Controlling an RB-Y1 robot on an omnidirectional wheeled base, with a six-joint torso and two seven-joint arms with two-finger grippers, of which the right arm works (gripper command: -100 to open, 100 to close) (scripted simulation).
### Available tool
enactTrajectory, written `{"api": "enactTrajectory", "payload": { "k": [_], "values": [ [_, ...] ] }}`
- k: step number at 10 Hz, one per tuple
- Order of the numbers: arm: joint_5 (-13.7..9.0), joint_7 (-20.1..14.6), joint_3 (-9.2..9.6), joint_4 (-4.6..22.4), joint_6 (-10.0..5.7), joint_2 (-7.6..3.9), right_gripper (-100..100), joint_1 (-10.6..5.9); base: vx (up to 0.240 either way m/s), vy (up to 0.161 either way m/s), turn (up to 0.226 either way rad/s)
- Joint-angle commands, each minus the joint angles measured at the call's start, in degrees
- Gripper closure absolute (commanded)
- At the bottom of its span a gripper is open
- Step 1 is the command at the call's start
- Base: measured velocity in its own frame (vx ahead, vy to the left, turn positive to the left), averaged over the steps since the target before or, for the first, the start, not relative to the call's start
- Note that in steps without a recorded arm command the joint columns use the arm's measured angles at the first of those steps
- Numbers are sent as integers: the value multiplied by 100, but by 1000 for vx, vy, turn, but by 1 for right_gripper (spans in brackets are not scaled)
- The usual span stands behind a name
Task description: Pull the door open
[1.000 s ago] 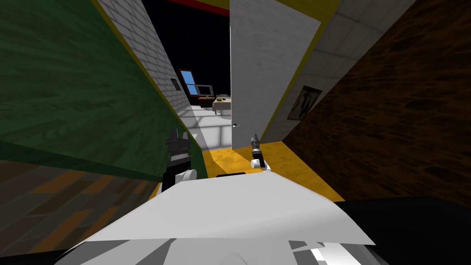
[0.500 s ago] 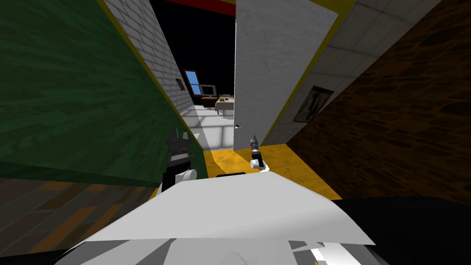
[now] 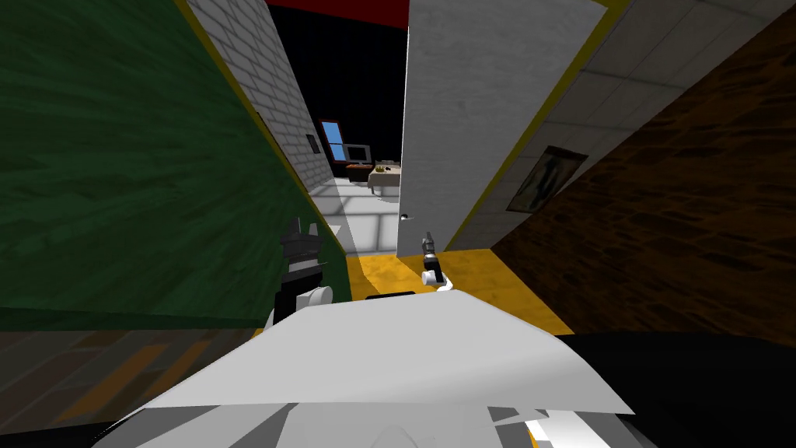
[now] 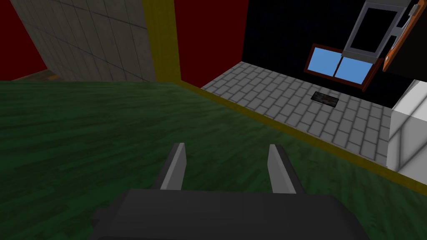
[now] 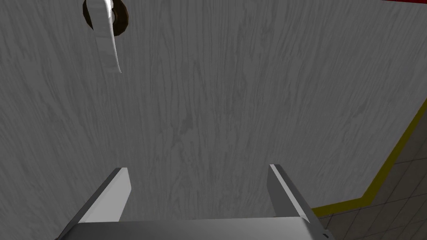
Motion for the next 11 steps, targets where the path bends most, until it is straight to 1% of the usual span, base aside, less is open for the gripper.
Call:
{"api": "enactTrajectory", "payload": {
  "k": [1,4,9,10,11],
  "values": [
    [-41,10,-11,286,-57,7,-100,-111,108,-12,112],
    [-106,35,-27,764,-133,42,-100,-285,104,-5,76],
    [-204,73,-51,1465,-248,110,-100,-548,101,-19,73],
    [-238,86,-60,1708,-287,139,-100,-639,130,-37,77],
    [-253,91,-64,1814,-305,153,-100,-679,142,-47,99]
  ]
}}
